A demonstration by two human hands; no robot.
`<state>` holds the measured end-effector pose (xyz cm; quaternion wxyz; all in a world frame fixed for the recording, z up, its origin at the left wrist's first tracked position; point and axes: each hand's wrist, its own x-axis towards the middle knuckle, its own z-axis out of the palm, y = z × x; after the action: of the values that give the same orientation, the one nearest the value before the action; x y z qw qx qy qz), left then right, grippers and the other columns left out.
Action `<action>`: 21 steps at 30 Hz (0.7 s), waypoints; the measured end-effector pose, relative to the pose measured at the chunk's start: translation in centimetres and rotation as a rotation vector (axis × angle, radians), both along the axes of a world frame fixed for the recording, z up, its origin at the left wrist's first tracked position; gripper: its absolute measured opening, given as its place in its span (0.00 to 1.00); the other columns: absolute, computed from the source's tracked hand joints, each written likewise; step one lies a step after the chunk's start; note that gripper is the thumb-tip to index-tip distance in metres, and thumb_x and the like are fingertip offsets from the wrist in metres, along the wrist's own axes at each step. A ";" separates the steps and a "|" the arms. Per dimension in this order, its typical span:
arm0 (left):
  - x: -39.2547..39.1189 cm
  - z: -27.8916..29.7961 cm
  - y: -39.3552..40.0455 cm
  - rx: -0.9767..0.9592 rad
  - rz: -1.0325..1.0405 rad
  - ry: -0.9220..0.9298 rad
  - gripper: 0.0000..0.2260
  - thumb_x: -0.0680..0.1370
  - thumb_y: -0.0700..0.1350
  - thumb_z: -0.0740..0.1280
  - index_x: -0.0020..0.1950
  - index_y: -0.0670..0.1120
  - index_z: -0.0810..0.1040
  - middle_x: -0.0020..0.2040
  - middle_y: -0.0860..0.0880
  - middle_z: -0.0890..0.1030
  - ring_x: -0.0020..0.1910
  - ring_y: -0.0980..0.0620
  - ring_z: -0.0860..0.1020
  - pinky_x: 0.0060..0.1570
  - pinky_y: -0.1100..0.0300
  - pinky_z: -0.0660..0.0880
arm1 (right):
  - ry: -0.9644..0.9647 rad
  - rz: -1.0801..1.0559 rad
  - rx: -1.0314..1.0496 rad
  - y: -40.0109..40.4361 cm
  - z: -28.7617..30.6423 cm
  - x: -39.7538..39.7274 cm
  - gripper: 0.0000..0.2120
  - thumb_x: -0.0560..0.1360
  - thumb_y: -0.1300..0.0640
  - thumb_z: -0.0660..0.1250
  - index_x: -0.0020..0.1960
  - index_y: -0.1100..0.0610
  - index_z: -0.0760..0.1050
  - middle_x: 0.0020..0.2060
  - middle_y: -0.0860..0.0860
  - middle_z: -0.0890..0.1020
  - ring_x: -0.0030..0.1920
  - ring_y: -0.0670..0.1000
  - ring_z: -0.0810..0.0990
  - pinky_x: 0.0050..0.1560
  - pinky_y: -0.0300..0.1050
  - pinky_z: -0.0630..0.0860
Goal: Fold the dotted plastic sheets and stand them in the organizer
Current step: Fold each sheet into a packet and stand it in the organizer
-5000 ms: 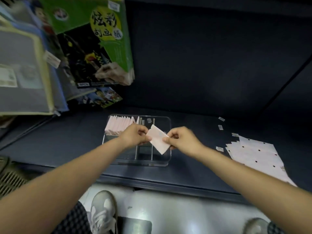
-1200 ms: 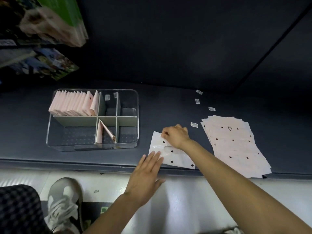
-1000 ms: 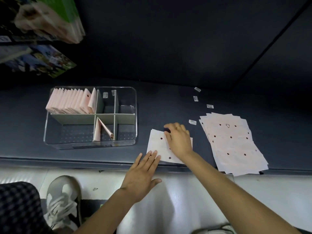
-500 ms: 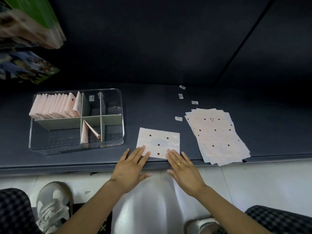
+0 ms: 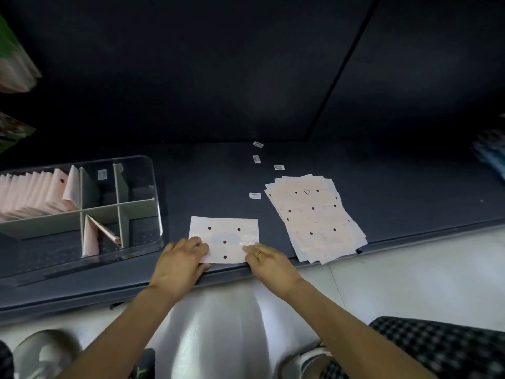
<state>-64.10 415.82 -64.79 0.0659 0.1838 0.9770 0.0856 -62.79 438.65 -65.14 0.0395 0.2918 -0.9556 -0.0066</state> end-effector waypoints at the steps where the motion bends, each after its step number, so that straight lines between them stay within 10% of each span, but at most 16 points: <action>1: -0.1 0.0 0.1 -0.001 0.001 -0.004 0.14 0.78 0.57 0.60 0.61 0.54 0.72 0.62 0.56 0.71 0.60 0.53 0.71 0.58 0.60 0.63 | -0.010 -0.022 -0.020 -0.2 0.3 -0.1 0.19 0.46 0.67 0.78 0.36 0.58 0.81 0.37 0.50 0.84 0.37 0.50 0.83 0.35 0.39 0.79; 4: -0.1 0.2 0.0 0.005 -0.005 -0.035 0.16 0.77 0.59 0.62 0.61 0.54 0.72 0.62 0.56 0.70 0.62 0.53 0.69 0.61 0.59 0.61 | -0.134 -0.142 -0.146 -0.9 1.0 -0.4 0.07 0.62 0.67 0.71 0.37 0.61 0.74 0.31 0.53 0.77 0.32 0.53 0.75 0.29 0.44 0.74; 7: 0.1 0.2 -0.7 0.129 0.031 -0.082 0.14 0.75 0.55 0.67 0.58 0.52 0.73 0.60 0.57 0.70 0.59 0.54 0.69 0.59 0.61 0.61 | -0.308 -0.198 -0.271 -0.2 1.0 -0.6 0.07 0.78 0.59 0.58 0.51 0.60 0.72 0.47 0.54 0.79 0.48 0.54 0.74 0.46 0.50 0.73; 15: -0.7 1.0 -0.9 0.495 0.408 -0.158 0.07 0.79 0.46 0.64 0.55 0.46 0.73 0.42 0.46 0.81 0.42 0.43 0.78 0.39 0.53 0.72 | -0.515 -0.496 -0.719 -0.1 1.6 -4.1 0.04 0.79 0.54 0.60 0.48 0.54 0.69 0.41 0.48 0.77 0.40 0.50 0.73 0.41 0.43 0.68; 21: -0.7 0.8 0.5 0.543 0.438 0.010 0.24 0.77 0.41 0.66 0.71 0.45 0.64 0.66 0.44 0.70 0.61 0.43 0.72 0.58 0.48 0.72 | -0.522 -0.703 -0.652 -0.9 1.0 -7.2 0.08 0.79 0.52 0.61 0.48 0.56 0.72 0.46 0.54 0.81 0.49 0.55 0.78 0.47 0.46 0.72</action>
<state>-64.83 416.32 -64.04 -0.0103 -0.0191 0.9352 0.3534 -70.04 437.77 -64.16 -0.1151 -0.0806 -0.9263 0.3497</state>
